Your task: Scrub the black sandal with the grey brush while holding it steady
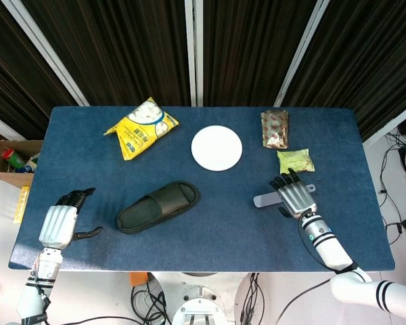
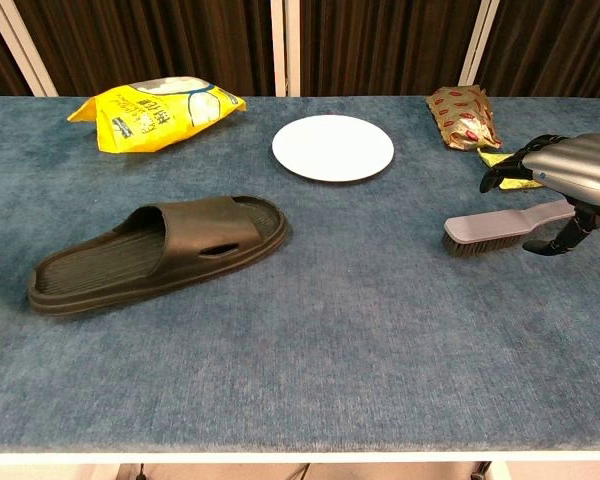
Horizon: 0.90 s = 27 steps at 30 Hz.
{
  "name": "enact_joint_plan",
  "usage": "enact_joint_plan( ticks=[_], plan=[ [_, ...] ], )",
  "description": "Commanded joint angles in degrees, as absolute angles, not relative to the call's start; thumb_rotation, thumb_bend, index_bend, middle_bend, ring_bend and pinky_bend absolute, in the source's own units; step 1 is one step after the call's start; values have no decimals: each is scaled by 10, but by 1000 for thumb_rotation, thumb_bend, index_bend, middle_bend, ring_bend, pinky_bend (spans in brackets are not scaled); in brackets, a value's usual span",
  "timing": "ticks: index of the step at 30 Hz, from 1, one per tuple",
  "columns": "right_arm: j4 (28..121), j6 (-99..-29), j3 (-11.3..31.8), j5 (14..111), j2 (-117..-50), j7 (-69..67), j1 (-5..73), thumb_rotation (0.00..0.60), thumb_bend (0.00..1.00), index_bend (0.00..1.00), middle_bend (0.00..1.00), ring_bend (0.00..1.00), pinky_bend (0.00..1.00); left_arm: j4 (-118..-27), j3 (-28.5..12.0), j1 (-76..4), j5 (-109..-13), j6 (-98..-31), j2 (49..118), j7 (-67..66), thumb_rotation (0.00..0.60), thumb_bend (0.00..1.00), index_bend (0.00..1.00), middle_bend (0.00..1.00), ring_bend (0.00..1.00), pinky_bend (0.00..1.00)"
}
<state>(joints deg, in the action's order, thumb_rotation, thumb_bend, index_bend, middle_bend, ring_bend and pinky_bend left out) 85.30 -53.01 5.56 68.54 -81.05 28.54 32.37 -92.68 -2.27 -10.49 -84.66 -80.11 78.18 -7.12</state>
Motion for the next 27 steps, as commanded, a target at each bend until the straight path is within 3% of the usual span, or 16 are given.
enact_joint_plan(
  ticks=[1,27],
  plan=[
    [853,-532,53,685,-811,286,325,600,244,244,215,101,20,-927,-23,-105,-847,-802,782,-71,510,0,174,245,205,287],
    [835,-537,42,685,-827,276,339,600,256,346,294,175,78,-923,-22,-106,-846,-801,783,-68,509,0,173,245,205,287]
  ],
)
